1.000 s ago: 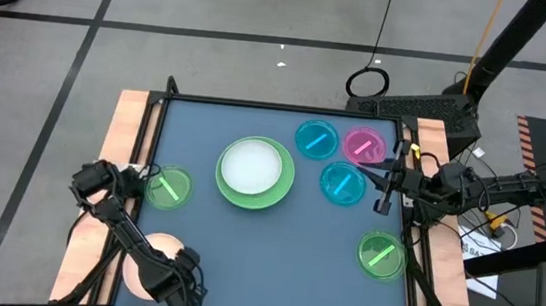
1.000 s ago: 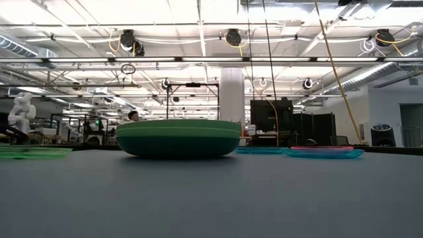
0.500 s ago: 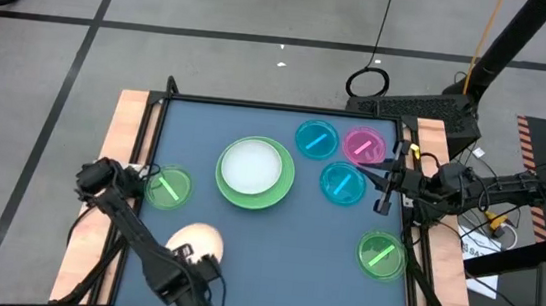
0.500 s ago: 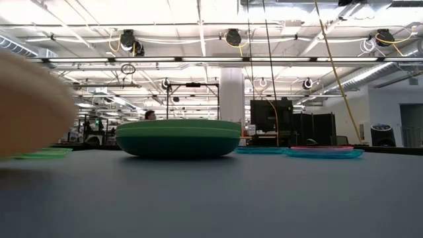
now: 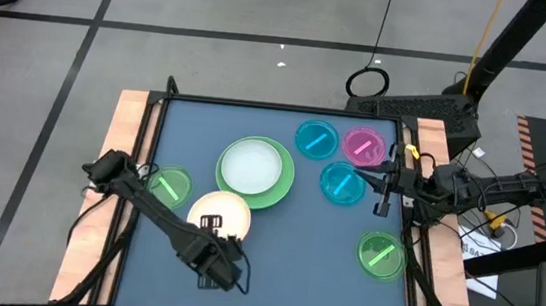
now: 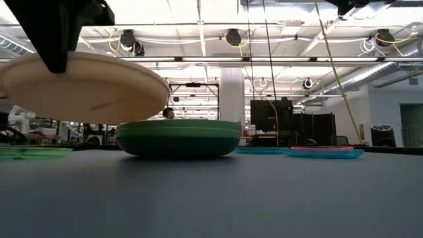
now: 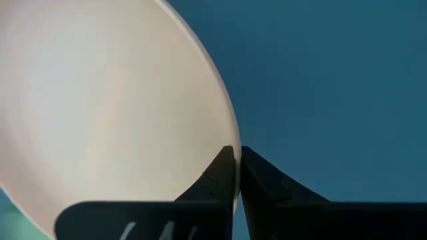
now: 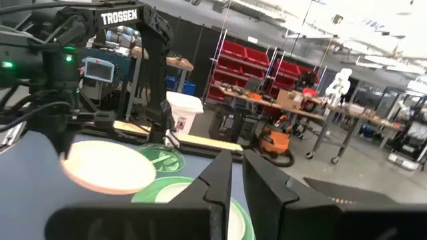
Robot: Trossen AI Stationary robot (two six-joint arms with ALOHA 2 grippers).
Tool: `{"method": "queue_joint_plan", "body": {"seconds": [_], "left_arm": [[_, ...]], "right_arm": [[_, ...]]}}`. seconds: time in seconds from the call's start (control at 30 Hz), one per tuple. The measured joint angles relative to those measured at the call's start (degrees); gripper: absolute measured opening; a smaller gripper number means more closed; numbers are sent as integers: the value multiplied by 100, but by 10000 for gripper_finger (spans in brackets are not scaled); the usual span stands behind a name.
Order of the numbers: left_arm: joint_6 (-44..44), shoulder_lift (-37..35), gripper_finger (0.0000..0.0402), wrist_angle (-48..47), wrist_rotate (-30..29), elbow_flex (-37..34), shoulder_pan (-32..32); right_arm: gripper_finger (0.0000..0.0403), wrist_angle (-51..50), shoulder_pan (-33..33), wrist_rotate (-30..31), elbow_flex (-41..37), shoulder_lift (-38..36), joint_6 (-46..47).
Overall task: Stack plastic plates
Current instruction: Stack the orange plate on top of the white plate
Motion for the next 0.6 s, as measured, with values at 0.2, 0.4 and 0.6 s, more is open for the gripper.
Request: {"method": "queue_joint_plan", "body": {"seconds": [0.2,0.4,0.6], "left_arm": [[880,0,14,-350,-143,0,312],[1676,-2,14,-354,-139,0,543],[2597,-2,14,-451,-474,0,1001]], "right_arm": [[31,-356,0,0,0,4,415],[31,-552,0,0,0,7,733],[31,-634,0,0,0,7,880]]}}
